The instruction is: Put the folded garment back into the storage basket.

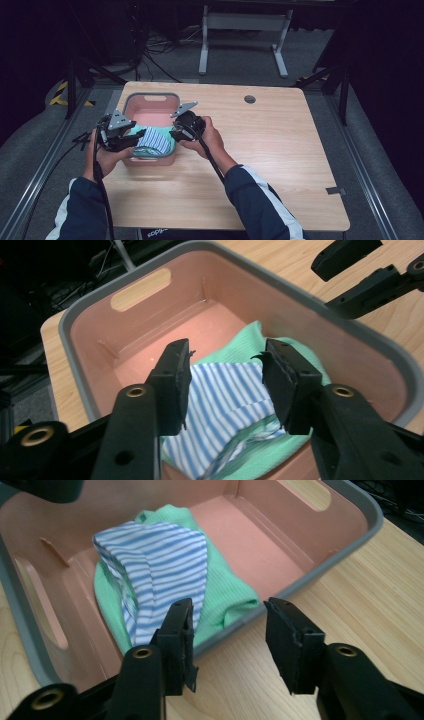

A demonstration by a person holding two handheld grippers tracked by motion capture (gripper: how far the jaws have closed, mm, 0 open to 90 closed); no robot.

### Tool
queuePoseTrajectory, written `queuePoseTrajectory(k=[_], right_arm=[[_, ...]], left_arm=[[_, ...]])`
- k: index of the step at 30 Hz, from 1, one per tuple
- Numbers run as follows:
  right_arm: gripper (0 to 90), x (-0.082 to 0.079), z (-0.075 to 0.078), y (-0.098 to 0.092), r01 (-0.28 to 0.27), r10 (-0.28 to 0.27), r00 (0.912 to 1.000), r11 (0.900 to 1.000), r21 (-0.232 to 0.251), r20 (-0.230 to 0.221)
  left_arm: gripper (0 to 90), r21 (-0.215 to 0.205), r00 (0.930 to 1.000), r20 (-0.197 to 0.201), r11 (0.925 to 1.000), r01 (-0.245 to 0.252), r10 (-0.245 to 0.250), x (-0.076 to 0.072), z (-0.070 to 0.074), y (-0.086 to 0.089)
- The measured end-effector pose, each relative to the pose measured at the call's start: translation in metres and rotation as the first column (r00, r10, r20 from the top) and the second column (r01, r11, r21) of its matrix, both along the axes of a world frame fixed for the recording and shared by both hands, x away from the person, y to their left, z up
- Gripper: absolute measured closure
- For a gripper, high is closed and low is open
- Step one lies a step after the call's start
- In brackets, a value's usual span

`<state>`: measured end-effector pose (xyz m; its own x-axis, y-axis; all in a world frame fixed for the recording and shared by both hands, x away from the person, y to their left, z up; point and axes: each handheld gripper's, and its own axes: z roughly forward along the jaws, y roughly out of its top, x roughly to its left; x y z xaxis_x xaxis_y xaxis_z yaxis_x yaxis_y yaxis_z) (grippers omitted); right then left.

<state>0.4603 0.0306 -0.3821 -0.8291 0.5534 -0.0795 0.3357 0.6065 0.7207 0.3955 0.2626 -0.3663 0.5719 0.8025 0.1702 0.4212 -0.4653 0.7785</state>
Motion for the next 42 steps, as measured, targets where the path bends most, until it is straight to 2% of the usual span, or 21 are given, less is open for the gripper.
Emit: queuePoseTrajectory(k=[7,9,13,15,18,20,24,27,37,42], right_arm=[[48.1,-0.006,0.007,-0.018,0.012,-0.012,0.9995,1.0,-0.016,0.028],[46.1,-0.008,0.009,-0.022,0.01,-0.009,0.9994,1.0,-0.029,0.033],[43.9,-0.01,0.012,-0.027,0.017,-0.015,0.9988,0.999,-0.04,0.046],[39.5,-0.012,0.014,-0.034,0.029,-0.026,0.9979,0.998,-0.057,0.059],[38.8,-0.013,0.014,-0.038,0.035,-0.03,0.997,0.997,-0.074,0.072],[37.7,-0.016,0.014,-0.043,0.037,-0.031,0.997,0.996,-0.085,0.072],[35.7,-0.02,0.013,-0.054,0.044,-0.038,0.9966,0.995,-0.094,0.073],[34.2,-0.024,0.011,-0.061,0.039,-0.03,0.9964,0.992,-0.118,0.079],[31.1,-0.036,0.008,-0.085,0.048,-0.032,0.9948,0.986,-0.161,0.097],[29.5,-0.04,0.007,-0.097,0.047,-0.033,0.9957,0.983,-0.175,0.086]], left_arm=[[47.0,-0.031,0.9997,0.007,0.9992,0.025,-0.024,-0.009,-0.001,-0.021],[45.7,-0.014,0.9994,0.014,0.9994,0.033,-0.033,-0.011,-0.001,-0.026],[42.4,-0.02,0.999,0.017,0.9989,0.041,-0.041,-0.014,0.0,-0.031],[38.1,-0.03,0.9988,0.018,0.9985,0.045,-0.045,-0.017,0.0,-0.034],[35.3,-0.021,0.9981,0.012,0.9979,0.061,-0.061,-0.02,0.0,-0.04],[30.1,-0.025,0.9956,-0.006,0.9954,0.093,-0.093,-0.022,-0.002,-0.045],[27.0,0.016,0.9919,0.006,0.9918,0.127,-0.127,-0.03,-0.004,-0.056],[23.8,0.012,0.986,0.009,0.986,0.166,-0.167,-0.037,-0.005,-0.065],[22.9,0.054,0.9758,0.017,0.9748,0.217,-0.218,-0.048,-0.012,-0.087],[22.9,0.085,0.9682,0.006,0.9648,0.249,-0.25,-0.052,-0.019,-0.099]])
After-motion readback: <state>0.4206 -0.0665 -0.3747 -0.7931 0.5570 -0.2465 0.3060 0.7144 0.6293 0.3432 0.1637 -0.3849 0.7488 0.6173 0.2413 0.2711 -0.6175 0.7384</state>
